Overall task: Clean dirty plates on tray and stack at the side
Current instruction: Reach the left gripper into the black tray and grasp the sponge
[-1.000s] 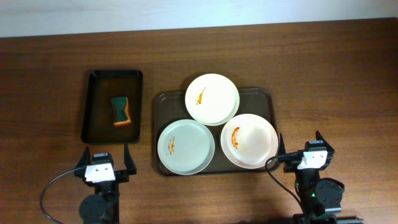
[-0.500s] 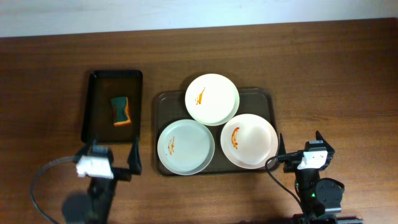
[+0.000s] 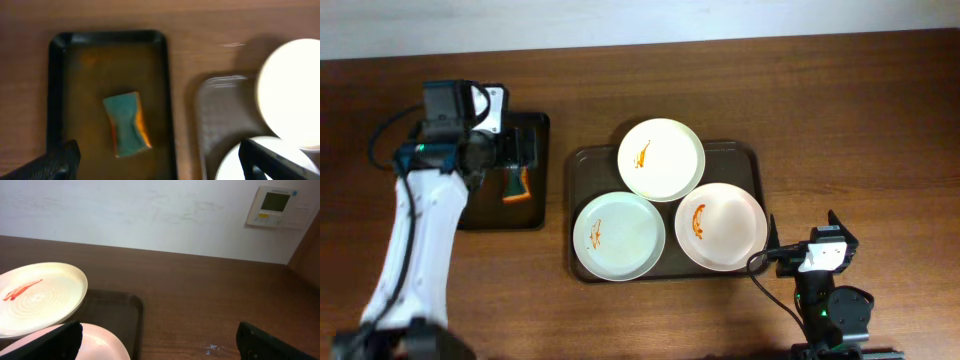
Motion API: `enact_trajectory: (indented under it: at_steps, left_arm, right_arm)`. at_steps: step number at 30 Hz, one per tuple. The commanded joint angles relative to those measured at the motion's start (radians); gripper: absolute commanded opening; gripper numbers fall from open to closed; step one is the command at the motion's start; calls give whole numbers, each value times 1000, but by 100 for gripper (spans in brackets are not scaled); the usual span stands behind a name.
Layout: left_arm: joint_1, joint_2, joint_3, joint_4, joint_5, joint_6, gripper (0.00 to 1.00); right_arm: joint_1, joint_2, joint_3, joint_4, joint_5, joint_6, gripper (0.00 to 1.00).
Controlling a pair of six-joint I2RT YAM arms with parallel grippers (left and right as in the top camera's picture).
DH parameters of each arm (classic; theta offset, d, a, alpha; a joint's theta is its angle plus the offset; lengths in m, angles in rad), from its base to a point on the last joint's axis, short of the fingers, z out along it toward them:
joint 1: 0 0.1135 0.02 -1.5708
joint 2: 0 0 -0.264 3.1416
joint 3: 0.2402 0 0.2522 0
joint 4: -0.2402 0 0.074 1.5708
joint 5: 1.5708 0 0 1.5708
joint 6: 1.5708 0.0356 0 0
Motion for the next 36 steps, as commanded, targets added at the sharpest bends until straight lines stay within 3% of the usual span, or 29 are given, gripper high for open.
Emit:
enact_trajectory:
  at_steps: [1, 3, 4, 8, 9, 10, 11, 13, 14, 15, 19, 23, 26, 28, 29, 30, 31, 32, 33, 34, 35, 36]
  left_arm:
    - [27, 153, 13, 69, -135, -104, 98]
    - [31, 330, 13, 95, -124, -104, 86]
    - [32, 404, 13, 117, -125, -104, 86]
    - [32, 510, 13, 239, -133, -103, 68]
    - [32, 527, 13, 255, -133, -103, 54]
    - [32, 530, 13, 262, -134, -103, 16]
    - [32, 530, 14, 270, -134, -103, 0]
    - [32, 528, 21, 261, -133, -103, 0]
    - [32, 519, 39, 229, -133, -103, 9]
    - [32, 508, 74, 159, -133, -104, 100]
    - [32, 498, 154, -141, -134, -103, 100]
    - [32, 498, 145, -289, -133, -60, 100]
    - [32, 499, 102, -299, -149, -31, 100]
    - [32, 499, 59, -256, -239, -32, 97]
    - [32, 499, 56, -233, -240, -31, 87]
    - [32, 499, 56, -217, -240, -31, 66]
    - [32, 499, 56, -197, -239, -31, 30]
    - [32, 499, 56, -187, -239, -31, 4]
    - [32, 499, 56, -181, -238, -32, 0]
    - [32, 499, 57, -180, -238, -32, 0]
    - [32, 499, 57, -170, -238, -31, 13]
    - [32, 499, 57, -151, -238, -31, 39]
  right_arm:
    - [-7, -6, -8, -4, 9, 4, 99]
    - [-7, -6, -8, -4, 9, 4, 98]
    - [-7, -6, -8, -4, 9, 4, 98]
    - [-7, -6, -8, -4, 9, 4, 98]
    - [-7, -6, -8, -4, 9, 4, 98]
    - [-7, -6, -8, -4, 9, 4, 98]
    - [-7, -6, -8, -4, 9, 4, 98]
    - [-7, -6, -8, -4, 9, 4, 98]
    - [-7, -6, -8, -4, 9, 4, 98]
    - [-7, -6, -8, -4, 9, 4, 98]
    - [-7, -6, -8, -4, 9, 4, 98]
    - [-7, -6, -8, -4, 9, 4, 98]
    - [-7, -6, -8, -4, 9, 4, 98]
    - [-7, -6, -8, -4, 9, 4, 98]
    - [-7, -6, -8, -4, 9, 4, 99]
    - [-7, -6, -8, -4, 9, 4, 98]
    - [-7, -6, -8, -4, 9, 4, 98]
    - [-7, -6, -8, -4, 9, 4, 98]
    - [-7, -6, -8, -4, 9, 4, 98]
    - [-7, -6, -8, -4, 9, 4, 98]
    - [-7, -6, -8, -4, 9, 4, 99]
    - [-7, -6, -8, -4, 9, 4, 98]
